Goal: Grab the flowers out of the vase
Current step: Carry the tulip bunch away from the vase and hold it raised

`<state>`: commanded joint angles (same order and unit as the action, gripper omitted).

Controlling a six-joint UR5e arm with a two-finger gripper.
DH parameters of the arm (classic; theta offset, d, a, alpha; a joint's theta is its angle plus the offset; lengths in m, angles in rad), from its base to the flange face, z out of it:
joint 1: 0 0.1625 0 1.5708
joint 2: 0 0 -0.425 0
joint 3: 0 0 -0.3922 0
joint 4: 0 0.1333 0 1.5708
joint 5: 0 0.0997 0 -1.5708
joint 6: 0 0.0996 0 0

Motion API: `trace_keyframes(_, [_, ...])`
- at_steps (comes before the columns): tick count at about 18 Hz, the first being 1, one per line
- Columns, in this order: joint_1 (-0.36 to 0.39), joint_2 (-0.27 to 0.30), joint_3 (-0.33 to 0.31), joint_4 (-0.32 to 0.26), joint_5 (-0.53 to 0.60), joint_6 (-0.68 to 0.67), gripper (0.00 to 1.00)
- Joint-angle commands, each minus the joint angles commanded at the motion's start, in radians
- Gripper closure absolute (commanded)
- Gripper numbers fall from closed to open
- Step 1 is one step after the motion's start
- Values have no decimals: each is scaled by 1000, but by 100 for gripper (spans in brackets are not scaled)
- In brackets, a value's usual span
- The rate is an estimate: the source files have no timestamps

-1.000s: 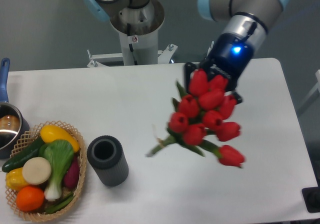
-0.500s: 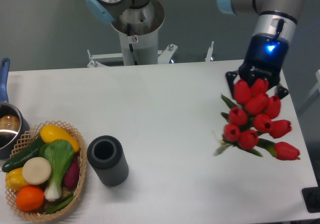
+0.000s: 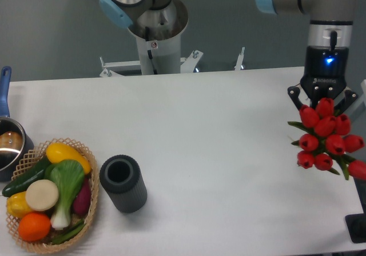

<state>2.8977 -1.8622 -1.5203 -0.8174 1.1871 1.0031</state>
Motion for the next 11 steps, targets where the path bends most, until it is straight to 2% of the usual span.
trace_keyframes(2, [-5,-11,37,-69,47,55,96])
trace_keyframes(6, [-54,-34,109,-262,213,118,97])
trace_keyframes(11, [-89,-45,105,-304,331,152,97])
